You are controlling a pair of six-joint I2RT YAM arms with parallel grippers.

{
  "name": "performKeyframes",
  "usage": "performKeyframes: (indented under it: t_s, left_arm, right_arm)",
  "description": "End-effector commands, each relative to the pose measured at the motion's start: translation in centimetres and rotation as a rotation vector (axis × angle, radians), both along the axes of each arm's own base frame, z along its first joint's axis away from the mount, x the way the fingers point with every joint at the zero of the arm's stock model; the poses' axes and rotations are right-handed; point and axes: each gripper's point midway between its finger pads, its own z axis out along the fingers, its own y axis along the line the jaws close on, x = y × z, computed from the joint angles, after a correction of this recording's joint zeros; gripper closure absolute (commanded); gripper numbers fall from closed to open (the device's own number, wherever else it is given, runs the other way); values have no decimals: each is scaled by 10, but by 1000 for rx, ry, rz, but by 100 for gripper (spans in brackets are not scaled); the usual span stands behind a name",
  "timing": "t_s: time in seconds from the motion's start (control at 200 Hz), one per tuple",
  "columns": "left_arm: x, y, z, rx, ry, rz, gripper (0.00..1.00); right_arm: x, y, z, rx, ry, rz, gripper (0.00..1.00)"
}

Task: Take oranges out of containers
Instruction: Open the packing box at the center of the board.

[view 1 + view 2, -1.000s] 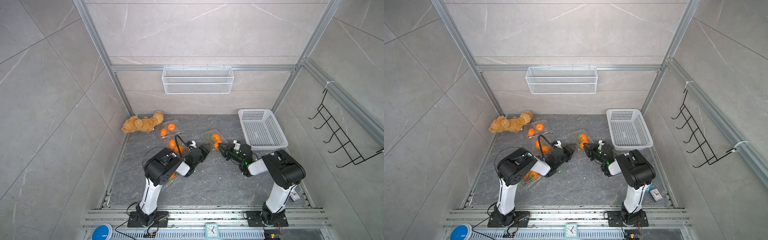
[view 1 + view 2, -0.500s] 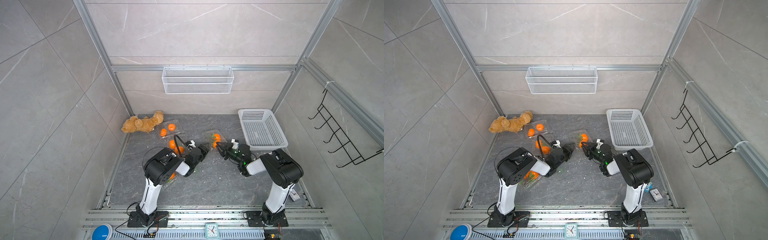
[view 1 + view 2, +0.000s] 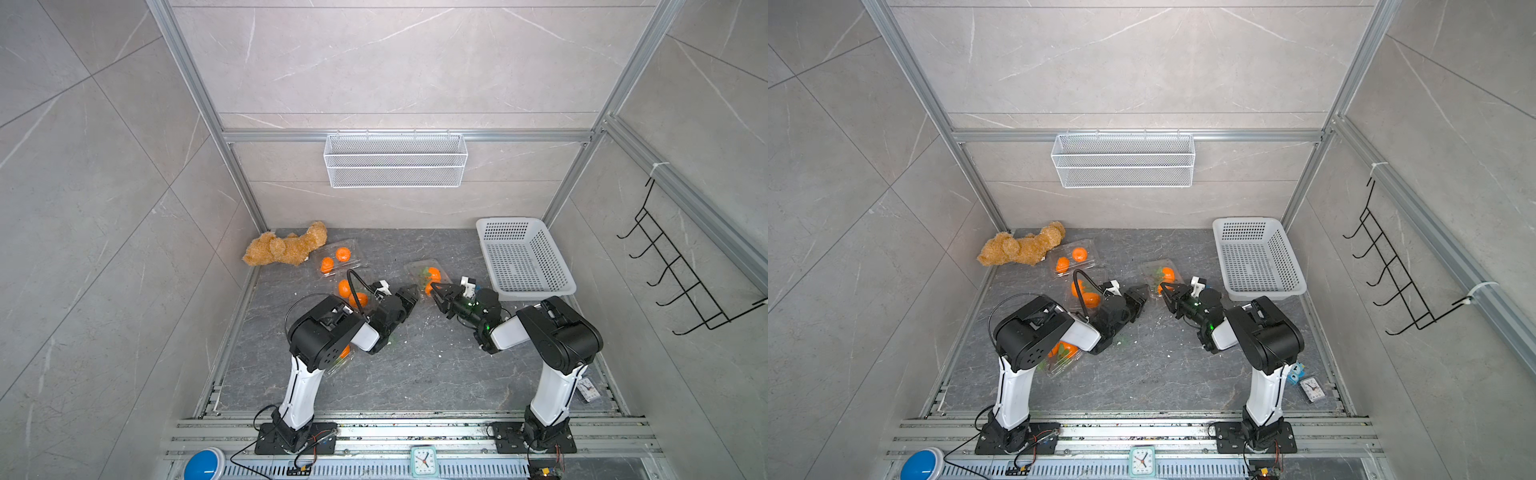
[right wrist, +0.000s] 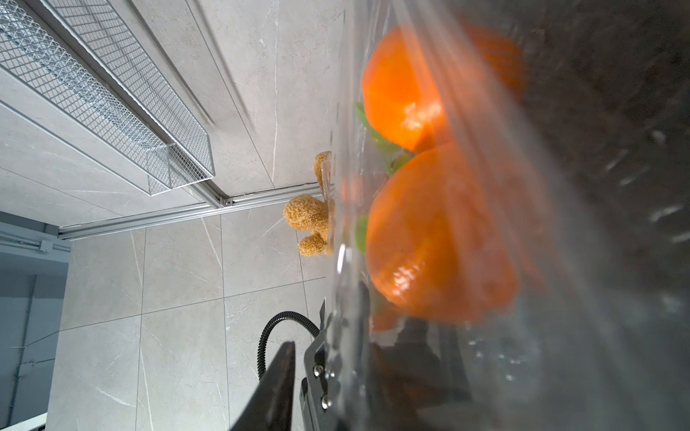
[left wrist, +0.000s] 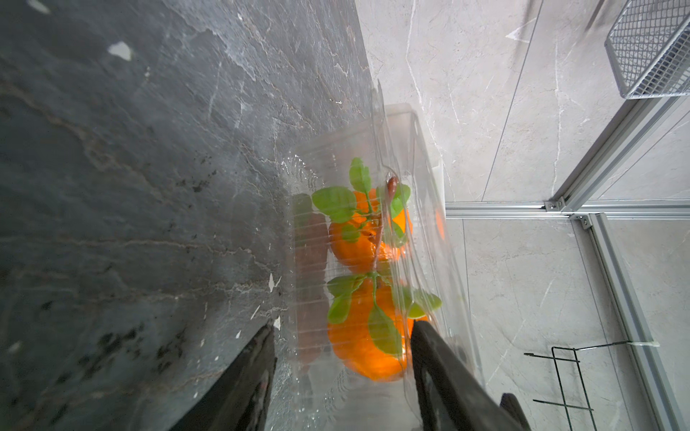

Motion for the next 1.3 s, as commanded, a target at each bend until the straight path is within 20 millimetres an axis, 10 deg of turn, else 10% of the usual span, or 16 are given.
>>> performKeyframes:
  t_s: [0.0, 1.297]
  left_arm:
    - [-34, -37, -5, -9, 2, -176, 41]
    - [-51, -10, 0, 42, 26, -152, 38]
  right_arm:
    - [-8, 28, 32, 71, -93, 102, 65]
    - [-16, 18, 26, -24, -81, 162, 57]
